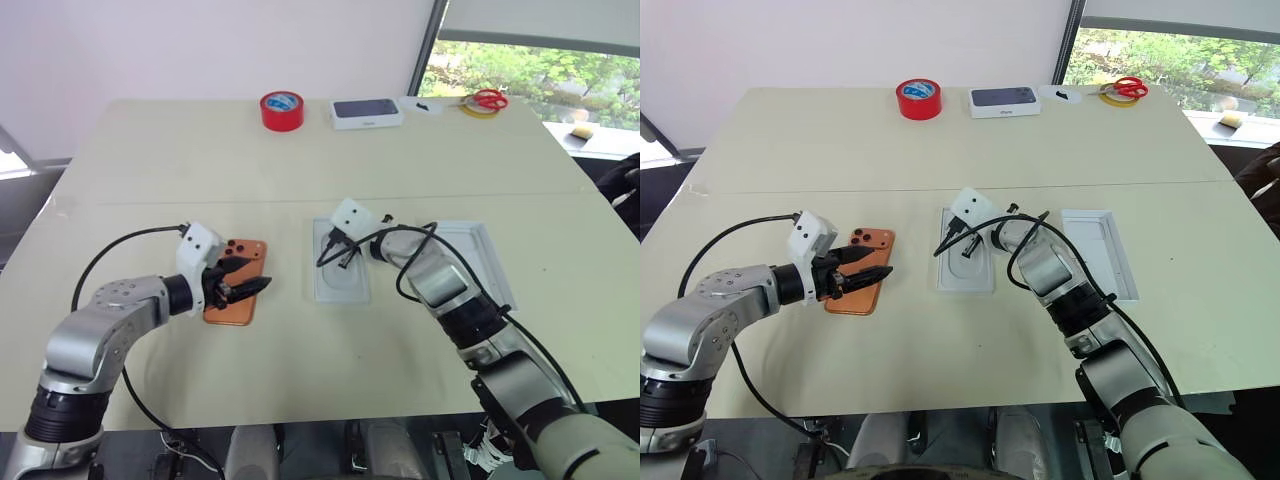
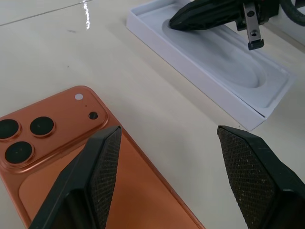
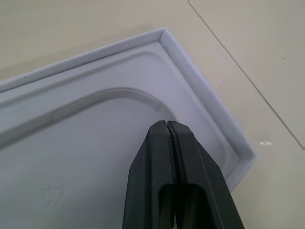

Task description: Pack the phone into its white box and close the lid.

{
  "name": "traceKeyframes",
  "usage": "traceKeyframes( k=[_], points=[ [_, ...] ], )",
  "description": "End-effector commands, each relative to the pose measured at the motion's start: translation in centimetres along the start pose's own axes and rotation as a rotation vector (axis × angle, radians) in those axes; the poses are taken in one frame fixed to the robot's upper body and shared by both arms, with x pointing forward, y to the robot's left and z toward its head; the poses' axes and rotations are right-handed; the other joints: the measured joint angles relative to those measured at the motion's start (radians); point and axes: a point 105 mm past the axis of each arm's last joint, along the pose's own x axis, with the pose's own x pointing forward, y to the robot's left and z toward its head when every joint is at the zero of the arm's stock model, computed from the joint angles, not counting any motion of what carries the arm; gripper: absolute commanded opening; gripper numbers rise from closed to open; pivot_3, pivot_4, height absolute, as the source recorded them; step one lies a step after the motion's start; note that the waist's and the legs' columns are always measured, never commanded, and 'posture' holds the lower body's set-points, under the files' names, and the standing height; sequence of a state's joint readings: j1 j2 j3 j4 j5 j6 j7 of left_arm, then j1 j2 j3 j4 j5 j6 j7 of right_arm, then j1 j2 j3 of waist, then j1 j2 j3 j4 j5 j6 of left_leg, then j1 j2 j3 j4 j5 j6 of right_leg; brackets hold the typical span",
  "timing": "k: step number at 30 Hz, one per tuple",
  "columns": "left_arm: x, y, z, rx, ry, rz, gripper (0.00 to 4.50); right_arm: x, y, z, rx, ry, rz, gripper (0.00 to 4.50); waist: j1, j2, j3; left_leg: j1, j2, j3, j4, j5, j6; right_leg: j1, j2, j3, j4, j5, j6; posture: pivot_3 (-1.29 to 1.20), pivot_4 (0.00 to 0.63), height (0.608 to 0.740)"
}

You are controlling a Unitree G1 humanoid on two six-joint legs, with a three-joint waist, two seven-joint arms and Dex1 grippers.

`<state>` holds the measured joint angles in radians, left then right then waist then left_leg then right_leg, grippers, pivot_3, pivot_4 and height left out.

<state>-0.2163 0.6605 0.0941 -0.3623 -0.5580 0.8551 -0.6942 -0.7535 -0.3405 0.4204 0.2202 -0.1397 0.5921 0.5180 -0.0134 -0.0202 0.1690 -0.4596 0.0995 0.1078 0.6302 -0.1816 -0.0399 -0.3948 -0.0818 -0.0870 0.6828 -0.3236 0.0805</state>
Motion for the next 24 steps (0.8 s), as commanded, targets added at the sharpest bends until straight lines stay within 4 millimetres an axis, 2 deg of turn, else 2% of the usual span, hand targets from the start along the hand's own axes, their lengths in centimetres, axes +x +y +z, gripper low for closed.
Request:
traceKeyframes(
  k=[1,5,8,10,13,14,18,20,24],
  points=[
    [-0.2,-0.3,1.3,0.028,-0.056,-0.002,3.37,-0.3,-0.5,1.1,-0.035,-0.042,-0.037,0.06,0.000,0.000,0.000,0.000,0.000,0.000,0.000,0.000,0.000,0.000,0.000,0.000,0.000,0.000,0.000,0.00,0.150,0.730],
    [-0.1,-0.3,1.4,0.022,-0.057,-0.002,3.37,-0.5,-0.5,1.2,-0.056,-0.054,-0.044,0.06,0.000,0.000,0.000,0.000,0.000,0.000,0.000,0.000,0.000,0.000,0.000,0.000,0.000,0.000,0.000,0.00,0.150,0.730],
    [-0.2,0.4,1.3,0.007,-0.056,0.033,3.37,-1.3,0.0,2.7,-0.091,-0.123,-0.013,0.06,0.000,0.000,0.000,0.000,0.000,0.000,0.000,0.000,0.000,0.000,0.000,0.000,0.000,0.000,0.000,0.00,0.150,0.730],
    [-0.6,1.6,1.5,-0.066,-0.073,0.079,3.37,-1.9,0.6,4.0,-0.106,-0.176,0.015,0.06,0.000,0.000,0.000,0.000,0.000,0.000,0.000,0.000,0.000,0.000,0.000,0.000,0.000,0.000,0.000,0.00,0.150,0.730],
    [-1.9,4.7,1.1,-0.179,-0.064,0.229,4.28,-2.8,2.1,6.1,-0.082,-0.254,0.082,0.00,-0.002,0.000,0.000,0.000,0.000,0.000,0.000,0.000,0.000,0.000,0.000,0.000,0.001,0.000,0.000,0.00,0.150,0.730],
    [-2.4,5.5,0.8,-0.213,-0.052,0.274,4.45,-3.1,2.8,6.7,-0.078,-0.263,0.106,0.00,-0.004,0.000,0.000,0.000,0.000,0.000,0.000,0.000,0.000,-0.001,0.001,0.000,0.001,0.000,0.000,0.00,0.150,0.730],
    [-3.7,8.0,-0.7,-0.408,0.014,0.429,4.45,-3.4,6.2,8.0,-0.057,-0.276,0.239,0.00,0.000,0.000,0.000,0.000,0.001,0.000,0.000,0.000,0.000,-0.001,0.001,0.000,0.001,0.000,0.000,0.00,0.150,0.730],
    [-3.8,7.5,-1.1,-0.481,0.040,0.410,4.45,-3.0,7.9,7.6,-0.075,-0.231,0.305,0.00,0.001,-0.001,0.000,0.000,0.000,-0.001,0.000,0.000,0.000,0.000,0.001,0.000,0.001,0.000,0.000,0.00,0.150,0.730],
    [-3.7,5.7,-1.8,-0.522,0.122,0.348,4.45,-2.0,9.6,6.6,-0.097,-0.141,0.355,0.00,0.000,-0.001,-0.001,0.000,0.000,-0.001,0.000,0.000,0.000,0.000,0.000,0.000,0.001,0.000,0.000,0.00,0.150,0.730]
  ],
)
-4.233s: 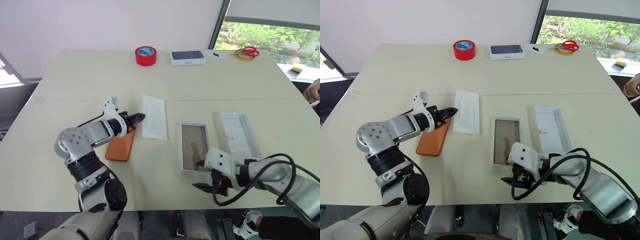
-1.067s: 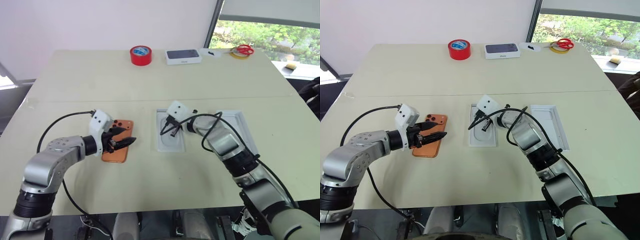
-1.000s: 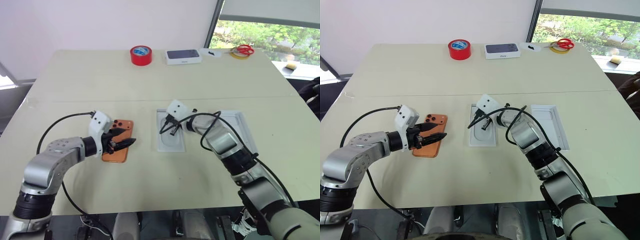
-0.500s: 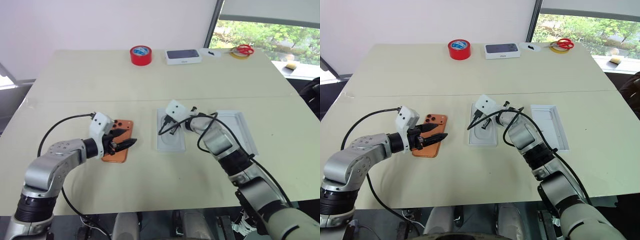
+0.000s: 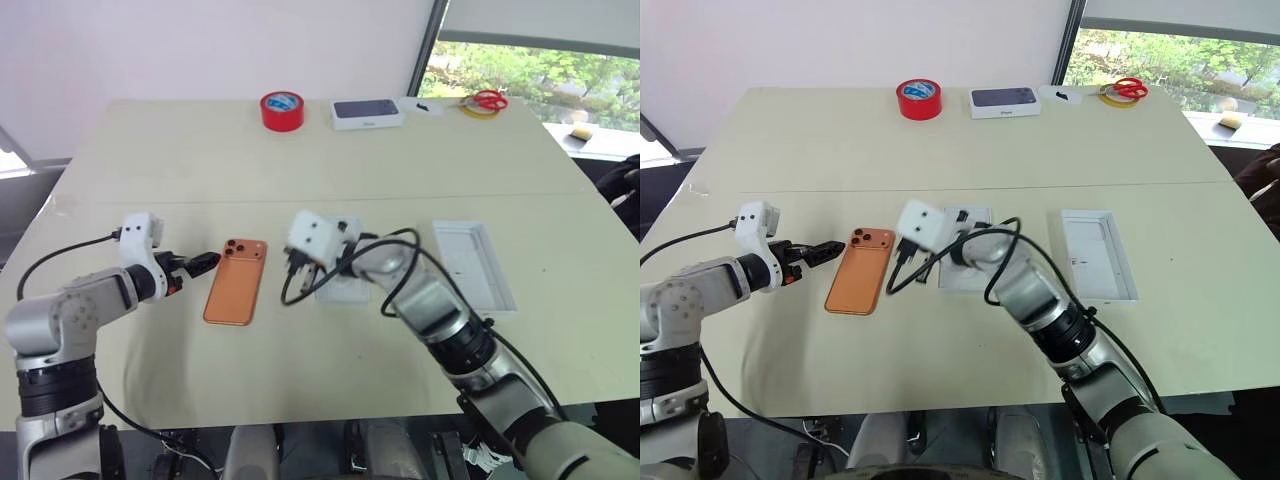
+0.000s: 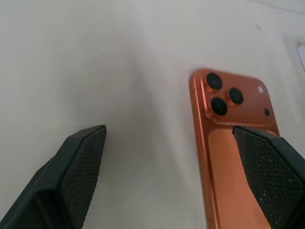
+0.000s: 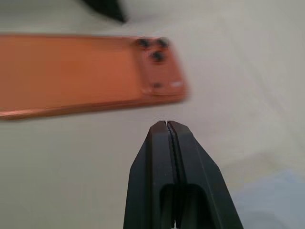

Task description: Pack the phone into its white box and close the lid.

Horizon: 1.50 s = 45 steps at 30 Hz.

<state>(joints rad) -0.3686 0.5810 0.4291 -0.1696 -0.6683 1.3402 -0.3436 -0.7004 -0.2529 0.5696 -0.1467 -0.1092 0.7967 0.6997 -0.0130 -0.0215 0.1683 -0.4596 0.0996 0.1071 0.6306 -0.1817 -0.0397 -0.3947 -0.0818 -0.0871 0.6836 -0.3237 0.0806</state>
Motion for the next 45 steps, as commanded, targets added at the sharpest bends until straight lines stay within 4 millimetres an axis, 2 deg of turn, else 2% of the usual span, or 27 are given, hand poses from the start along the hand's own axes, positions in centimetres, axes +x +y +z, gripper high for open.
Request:
traceKeyframes(
  k=[1,5,8,17,23,34,37,41,45],
  points=[
    [-0.4,-1.4,-1.2,-0.025,0.085,-0.056,4.45,0.6,0.5,0.2,-0.018,0.031,0.020,0.00,-0.001,0.000,0.000,0.000,0.000,0.000,0.000,0.000,0.000,0.000,0.000,0.000,0.000,0.000,0.000,0.00,0.150,0.730],
    [0.0,-2.7,-3.2,-0.128,0.183,-0.135,4.45,1.7,1.4,-0.3,-0.060,0.080,0.059,0.00,-0.001,0.001,-0.001,0.001,0.000,0.000,0.000,0.000,0.000,0.001,0.000,0.000,0.000,0.000,0.000,0.00,0.150,0.730],
    [0.4,-4.5,-4.7,-0.108,0.253,-0.218,4.45,2.3,1.5,-0.4,-0.072,0.093,0.062,0.00,-0.001,0.001,-0.001,0.002,0.000,0.000,0.000,0.000,0.000,0.002,0.000,0.000,0.000,0.000,0.000,0.00,0.150,0.730],
    [0.9,-7.3,-6.4,-0.121,0.316,-0.329,4.45,2.6,1.4,-0.1,-0.065,0.081,0.058,0.00,0.003,0.002,-0.003,0.006,-0.001,-0.002,-0.001,-0.001,0.000,0.006,-0.002,0.000,-0.001,0.000,0.000,0.00,0.150,0.730],
    [1.0,-8.7,-6.2,-0.143,0.309,-0.390,4.45,2.6,1.3,-0.3,-0.060,0.082,0.046,0.00,0.004,0.002,-0.003,0.007,-0.001,-0.002,-0.001,-0.001,0.000,0.007,-0.002,0.000,-0.001,0.000,0.000,0.00,0.150,0.730],
    [1.1,-7.5,-4.5,-0.216,0.262,-0.348,4.45,2.5,1.7,-0.6,-0.051,0.084,0.039,0.00,0.002,0.002,-0.003,0.008,-0.001,-0.002,-0.001,-0.001,0.000,0.007,-0.002,0.000,-0.001,0.000,0.000,0.00,0.150,0.730],
    [1.0,-7.2,-4.4,-0.223,0.256,-0.337,3.61,2.5,1.7,-0.6,-0.050,0.083,0.036,0.00,0.000,0.002,-0.003,0.008,-0.001,-0.002,-0.001,0.000,0.000,0.007,-0.002,0.000,-0.001,0.000,0.000,0.00,0.150,0.730],
    [0.8,-7.1,-4.2,-0.246,0.250,-0.359,1.66,2.4,1.6,-0.6,-0.048,0.082,0.032,0.00,0.000,0.001,-0.003,0.007,-0.001,-0.002,-0.002,-0.001,0.000,0.006,-0.001,0.000,-0.001,0.000,0.000,0.00,0.150,0.730],
    [0.5,-6.6,-4.3,-0.288,0.245,-0.364,1.66,2.2,1.3,-0.8,-0.046,0.085,0.025,0.00,0.000,0.001,-0.002,0.007,-0.001,-0.002,-0.002,0.000,0.000,0.006,-0.001,0.000,-0.001,0.000,0.000,0.00,0.150,0.730]
  ],
)
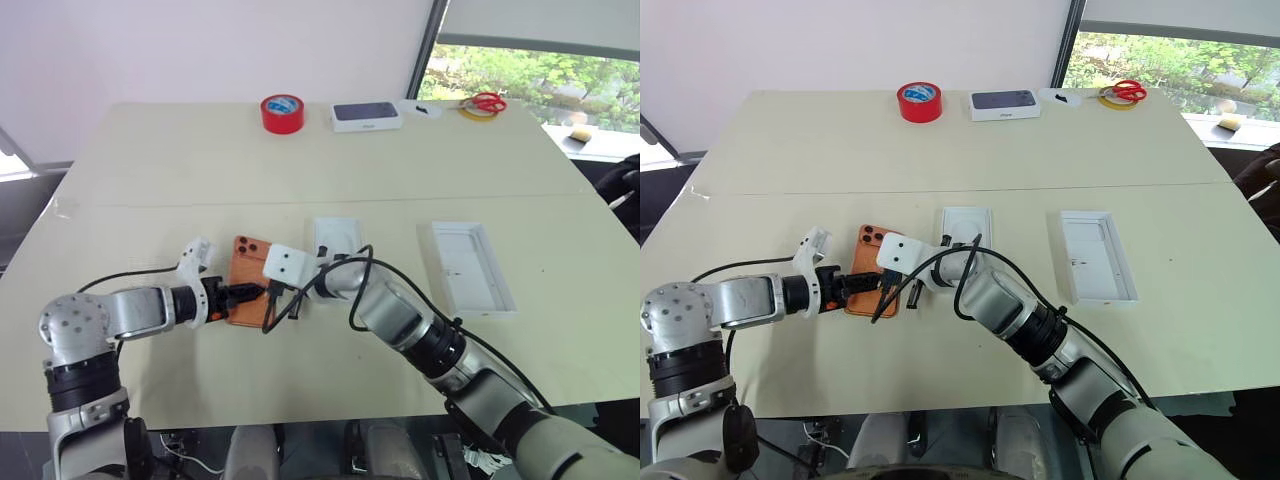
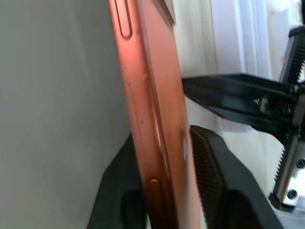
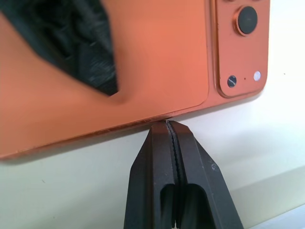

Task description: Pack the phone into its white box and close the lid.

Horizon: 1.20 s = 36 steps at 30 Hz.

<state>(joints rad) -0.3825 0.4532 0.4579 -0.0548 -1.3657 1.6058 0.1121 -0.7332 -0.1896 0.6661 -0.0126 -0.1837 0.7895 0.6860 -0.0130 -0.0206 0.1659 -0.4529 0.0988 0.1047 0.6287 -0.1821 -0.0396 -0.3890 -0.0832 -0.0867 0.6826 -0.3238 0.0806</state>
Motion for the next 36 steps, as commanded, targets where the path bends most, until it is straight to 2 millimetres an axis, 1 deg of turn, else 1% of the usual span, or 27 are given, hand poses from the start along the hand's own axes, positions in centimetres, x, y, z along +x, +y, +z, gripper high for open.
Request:
traceKeyframes(
  k=[1,5,7,8,9,10,13,16,17,19,20,22,23,24,25,28,30,31,36],
  points=[
    [-0.7,0.0,0.1,-0.024,-0.018,-0.025,1.66,-0.4,-0.2,0.2,0.000,-0.015,-0.013,0.00,-0.001,0.000,0.000,0.000,0.000,0.000,0.000,0.000,0.000,0.000,0.000,0.000,0.000,0.000,0.000,0.00,0.150,0.730],
    [-0.9,0.2,0.1,-0.042,-0.019,-0.028,1.66,-0.7,-0.6,0.2,0.004,-0.018,-0.027,0.00,-0.001,0.000,0.000,0.000,0.000,0.000,0.000,0.000,0.000,0.000,0.000,0.000,0.000,0.000,0.000,0.00,0.150,0.730],
    [-1.0,0.2,0.2,-0.055,-0.027,-0.037,1.10,-1.1,-0.9,0.4,0.001,-0.030,-0.041,0.00,0.000,0.000,0.000,0.000,0.000,0.000,0.000,0.000,0.000,0.000,0.000,0.000,0.000,0.000,0.000,0.00,0.150,0.730],
    [-1.1,0.2,0.2,-0.058,-0.032,-0.041,0.73,-1.4,-1.1,0.5,-0.005,-0.039,-0.048,0.00,0.001,0.000,0.000,0.000,0.000,0.000,0.000,0.000,0.000,-0.001,0.000,0.000,0.000,0.000,0.000,0.00,0.150,0.730],
    [-1.2,0.1,0.3,-0.059,-0.036,-0.046,0.26,-1.9,-1.3,0.8,-0.005,-0.060,-0.057,0.00,0.001,-0.001,0.000,-0.001,0.000,0.000,0.000,0.000,0.000,-0.001,0.000,0.000,0.000,0.000,0.000,0.00,0.150,0.730],
    [-1.2,0.0,0.3,-0.062,-0.041,-0.050,0.02,-2.4,-1.5,1.1,-0.002,-0.080,-0.063,0.00,-0.001,0.000,0.000,-0.001,0.000,0.000,0.000,0.000,0.000,0.000,0.000,0.000,-0.001,0.000,0.000,0.00,0.150,0.730],
    [-1.4,-0.5,0.8,-0.082,-0.076,-0.075,0.02,-4.7,-2.0,2.0,0.009,-0.161,-0.083,0.00,-0.002,0.000,0.000,-0.001,0.000,0.000,-0.001,0.000,0.000,-0.002,0.000,0.001,-0.001,0.000,0.000,0.00,0.150,0.730],
    [-1.4,-1.8,1.8,-0.108,-0.132,-0.126,0.02,-7.2,-2.5,2.4,0.007,-0.250,-0.117,0.00,0.000,-0.001,0.001,-0.001,0.000,0.000,-0.002,0.000,0.000,-0.002,0.000,0.001,-0.001,0.000,0.000,0.00,0.150,0.730],
    [-1.4,-2.2,2.0,-0.119,-0.145,-0.139,0.02,-7.9,-2.6,2.5,0.006,-0.275,-0.127,0.00,0.002,-0.001,0.001,-0.001,0.000,0.000,-0.002,0.000,0.000,-0.002,0.000,0.001,-0.001,0.000,0.000,0.00,0.150,0.730],
    [-1.0,-3.6,2.8,-0.143,-0.175,-0.188,0.02,-9.7,-2.7,1.8,0.008,-0.301,-0.133,0.00,0.007,-0.001,0.001,-0.001,0.000,0.000,-0.002,0.000,0.000,-0.002,-0.001,0.001,-0.001,0.000,0.000,0.00,0.150,0.730],
    [-0.5,-4.6,3.2,-0.153,-0.193,-0.225,0.02,-10.8,-2.7,1.2,0.012,-0.311,-0.128,0.00,0.008,-0.001,0.001,-0.002,-0.001,-0.001,-0.002,0.000,0.000,-0.001,-0.002,0.001,-0.002,0.000,0.000,0.00,0.150,0.730],
    [0.7,-6.3,3.7,-0.167,-0.204,-0.282,0.02,-12.8,-2.5,0.1,0.034,-0.319,-0.112,0.00,0.026,-0.001,0.002,-0.002,-0.002,0.000,-0.001,0.000,0.001,-0.001,-0.003,0.001,-0.003,0.000,0.000,0.00,0.150,0.730],
    [1.9,-7.5,3.5,-0.173,-0.181,-0.311,0.02,-14.0,-2.8,-0.9,0.070,-0.310,-0.117,0.00,0.028,-0.002,0.002,-0.002,-0.003,0.000,0.000,-0.001,0.002,0.000,-0.004,0.001,-0.003,0.000,0.000,0.00,0.150,0.730],
    [2.6,-8.2,3.2,-0.176,-0.164,-0.325,0.02,-14.7,-3.0,-1.6,0.094,-0.303,-0.121,0.00,0.031,-0.002,0.002,-0.002,-0.003,0.000,0.000,-0.001,0.002,0.000,-0.003,0.000,-0.003,0.000,0.000,0.00,0.150,0.730],
    [3.9,-8.8,2.9,-0.183,-0.136,-0.326,0.02,-15.8,-3.3,-2.4,0.132,-0.297,-0.135,0.00,0.029,-0.002,0.002,-0.003,-0.003,0.000,0.001,-0.001,0.003,0.000,-0.004,0.000,-0.004,0.000,0.000,0.00,0.150,0.730],
    [5.9,-9.6,2.5,-0.200,-0.099,-0.320,0.02,-17.8,-3.4,-3.6,0.196,-0.304,-0.150,0.00,0.024,-0.002,0.002,-0.003,-0.004,0.000,0.001,-0.002,0.004,0.001,-0.003,0.000,-0.005,0.000,0.000,0.00,0.150,0.730],
    [7.8,-10.1,1.8,-0.187,-0.052,-0.310,0.02,-19.6,-3.3,-5.0,0.254,-0.299,-0.183,0.00,0.027,-0.002,0.002,-0.003,-0.003,0.000,0.000,-0.002,0.003,0.000,-0.002,0.001,-0.005,0.000,0.000,0.00,0.150,0.730],
    [8.3,-10.3,1.5,-0.180,-0.035,-0.306,0.02,-20.2,-3.2,-5.4,0.274,-0.296,-0.196,0.00,0.026,-0.002,0.002,-0.003,-0.003,0.000,0.000,-0.002,0.003,0.000,-0.001,0.000,-0.005,0.000,0.000,0.00,0.150,0.730],
    [9.8,-10.0,1.0,-0.174,0.003,-0.285,0.02,-22.1,-2.9,-6.6,0.318,-0.281,-0.264,0.00,0.025,-0.001,0.003,-0.003,-0.001,0.000,0.000,-0.001,0.003,-0.001,0.001,0.000,-0.005,0.000,0.000,0.00,0.150,0.730]
  ],
)
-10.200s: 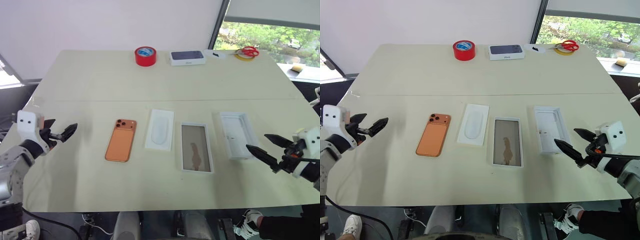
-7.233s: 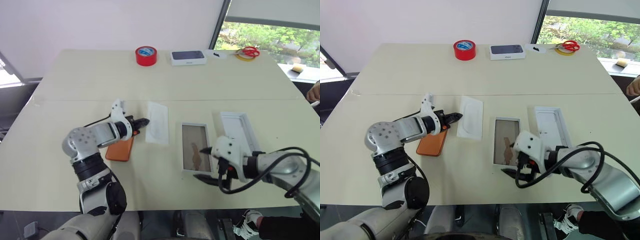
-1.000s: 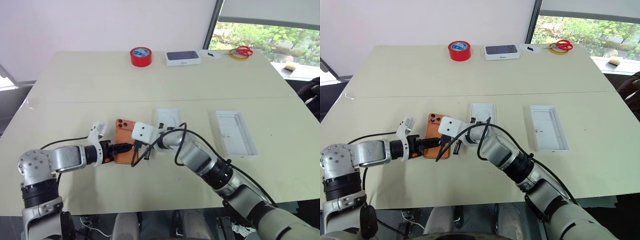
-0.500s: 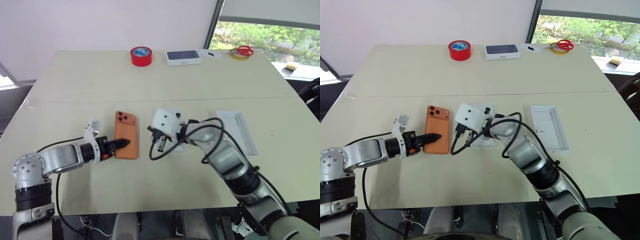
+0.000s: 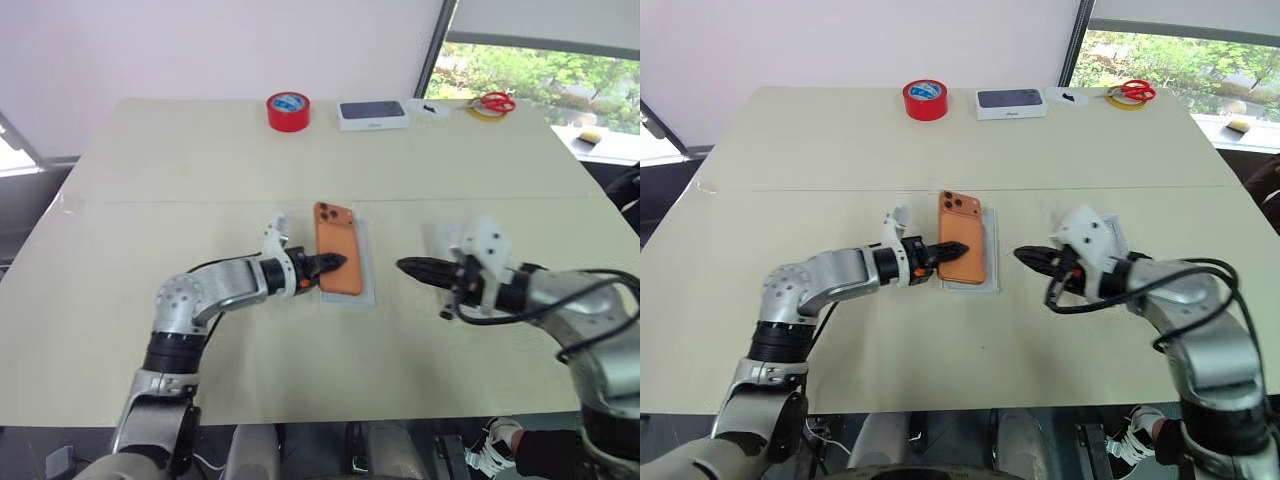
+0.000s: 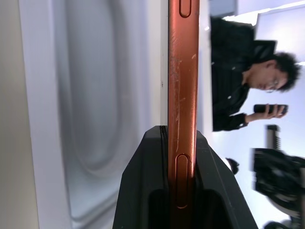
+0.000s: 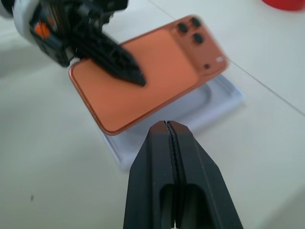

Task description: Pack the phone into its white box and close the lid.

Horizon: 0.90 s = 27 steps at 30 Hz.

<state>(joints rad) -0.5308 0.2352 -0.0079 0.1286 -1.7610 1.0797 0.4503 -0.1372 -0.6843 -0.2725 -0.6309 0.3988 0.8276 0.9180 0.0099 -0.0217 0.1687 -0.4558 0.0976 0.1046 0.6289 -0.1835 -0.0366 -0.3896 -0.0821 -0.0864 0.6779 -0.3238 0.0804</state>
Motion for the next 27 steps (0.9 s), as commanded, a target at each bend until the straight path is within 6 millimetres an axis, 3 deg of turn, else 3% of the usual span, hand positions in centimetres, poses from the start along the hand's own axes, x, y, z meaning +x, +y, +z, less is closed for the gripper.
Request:
traceKeyframes(
  k=[1,6,17,26,27],
  points=[
    [0.3,-1.2,0.6,0.047,-0.004,-0.042,0.02,-1.2,0.0,1.2,-0.044,-0.036,-0.038,0.00,0.003,0.000,0.000,0.000,0.000,0.000,0.000,0.000,0.000,0.000,0.000,0.000,0.000,0.000,0.000,0.00,0.150,0.730],
    [1.0,-0.8,0.5,0.056,0.010,-0.033,0.02,-1.8,-0.2,0.5,-0.039,-0.012,-0.068,0.00,0.005,0.000,0.000,-0.001,0.000,-0.001,0.001,0.000,0.000,0.000,-0.001,0.000,-0.001,0.000,0.000,0.00,0.150,0.730],
    [2.6,-1.2,0.5,0.076,0.024,-0.039,0.02,-1.1,-0.3,0.5,-0.049,-0.013,-0.060,0.00,0.004,0.000,0.000,-0.002,-0.001,-0.001,0.001,0.000,0.000,0.000,0.000,-0.001,-0.002,0.000,0.000,0.00,0.150,0.730],
    [1.4,-1.8,1.0,0.088,0.009,-0.072,4.23,-0.6,-0.2,0.3,-0.061,-0.007,-0.050,0.00,0.003,0.000,0.000,-0.002,-0.001,-0.001,0.001,0.000,0.000,0.001,0.000,-0.001,-0.002,0.000,0.000,0.00,0.150,0.730],
    [1.0,-2.0,1.2,0.091,0.003,-0.083,4.41,-0.6,-0.2,0.3,-0.062,-0.007,-0.050,0.00,0.002,0.000,0.000,-0.002,0.000,-0.001,0.001,0.000,0.000,0.001,0.000,-0.001,-0.002,0.000,0.000,0.00,0.150,0.730]
  ],
)
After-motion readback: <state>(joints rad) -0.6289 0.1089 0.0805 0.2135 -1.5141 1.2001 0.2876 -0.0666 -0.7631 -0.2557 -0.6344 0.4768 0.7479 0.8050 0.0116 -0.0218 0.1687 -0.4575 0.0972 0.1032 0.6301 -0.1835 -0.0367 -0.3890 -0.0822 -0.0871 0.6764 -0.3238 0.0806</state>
